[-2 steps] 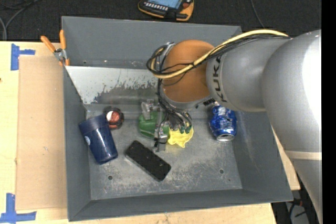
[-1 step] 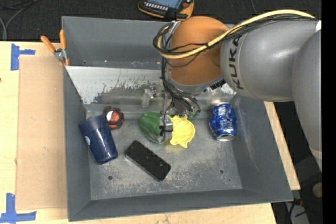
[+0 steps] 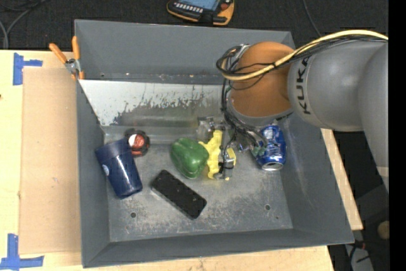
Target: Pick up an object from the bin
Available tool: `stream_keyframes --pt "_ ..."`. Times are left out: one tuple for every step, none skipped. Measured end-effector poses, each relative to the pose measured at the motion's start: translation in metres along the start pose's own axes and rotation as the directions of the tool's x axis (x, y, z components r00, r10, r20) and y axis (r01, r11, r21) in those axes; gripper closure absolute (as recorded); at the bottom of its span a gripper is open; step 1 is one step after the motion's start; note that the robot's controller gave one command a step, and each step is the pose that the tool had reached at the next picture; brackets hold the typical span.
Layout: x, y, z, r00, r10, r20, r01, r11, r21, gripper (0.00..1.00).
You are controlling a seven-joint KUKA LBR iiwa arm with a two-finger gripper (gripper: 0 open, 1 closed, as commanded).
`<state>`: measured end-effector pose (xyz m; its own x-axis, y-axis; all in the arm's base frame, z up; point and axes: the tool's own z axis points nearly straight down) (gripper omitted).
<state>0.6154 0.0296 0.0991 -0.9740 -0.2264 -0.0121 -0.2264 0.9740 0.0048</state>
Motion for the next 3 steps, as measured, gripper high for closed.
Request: stream_keyframes --pt "0.004 -0.007 0.030 0.992 -0.128 0.006 0.128 0.992 -0.003 0.00" --pt "-0.006 0.004 0.027 0.995 -0.104 0.005 0.104 0.995 0.001 1.00" --pt "-0.006 0.004 0.027 0.995 -0.103 0.005 0.103 0.995 0.000 1.00"
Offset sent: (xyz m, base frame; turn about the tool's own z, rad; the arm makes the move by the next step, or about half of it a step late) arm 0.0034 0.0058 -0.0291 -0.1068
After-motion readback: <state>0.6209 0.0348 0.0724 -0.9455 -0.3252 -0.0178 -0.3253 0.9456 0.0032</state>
